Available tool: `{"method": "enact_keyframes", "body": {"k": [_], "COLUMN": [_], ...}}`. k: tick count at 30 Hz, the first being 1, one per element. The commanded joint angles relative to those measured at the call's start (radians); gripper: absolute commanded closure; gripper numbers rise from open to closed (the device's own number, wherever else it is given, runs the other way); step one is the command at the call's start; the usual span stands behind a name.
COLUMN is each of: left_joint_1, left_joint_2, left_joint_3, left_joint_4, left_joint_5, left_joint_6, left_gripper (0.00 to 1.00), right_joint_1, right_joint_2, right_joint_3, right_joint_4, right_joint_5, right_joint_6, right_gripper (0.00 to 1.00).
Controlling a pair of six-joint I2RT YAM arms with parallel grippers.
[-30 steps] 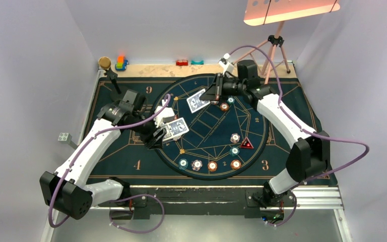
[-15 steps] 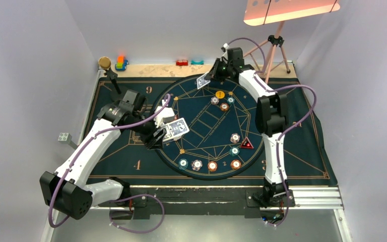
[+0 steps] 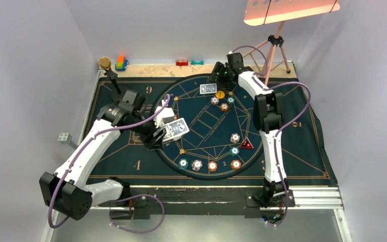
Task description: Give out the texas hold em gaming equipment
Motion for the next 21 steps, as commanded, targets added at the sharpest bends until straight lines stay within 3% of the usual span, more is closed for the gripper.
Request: {"method": "enact_keyframes", "body": {"k": [1, 5, 9, 14, 21], "left_joint_1": [0.004, 0.004, 0.004, 0.004, 0.004], "left_joint_2": [-0.032, -0.037, -0.044, -0.042, -0.027], "left_joint_3": [0.017, 0.015, 0.005, 0.001, 0.006], "left_joint_4": [0.000, 0.002, 0.008, 0.020, 0.035], "left_joint_5": [0.032, 0.031, 0.028, 0.023, 0.026], "left_joint_6": [0.003, -0.002, -0.004, -0.001, -0.007], "left_gripper": [0.87, 0.87, 0.87, 0.87, 0.87], "right_joint_1": [-0.003, -0.002, -0.003, 0.050, 0.233], "right_joint_2": [-0.076, -0.154, -0.296, -0.552, -0.796], "right_joint_3": [0.090, 0.091, -0.024, -0.319, -0.672], "right_joint_4": [-0.083, -0.122, -0.092, 0.032, 0.156], "right_joint_5": [0.121, 0.207, 0.228, 0.022, -0.285], "right_joint_6": [-0.047, -0.078, -0.085, -0.078, -0.071], "right_gripper": [0.25, 0.18, 0.14, 0.10, 0.06]}}
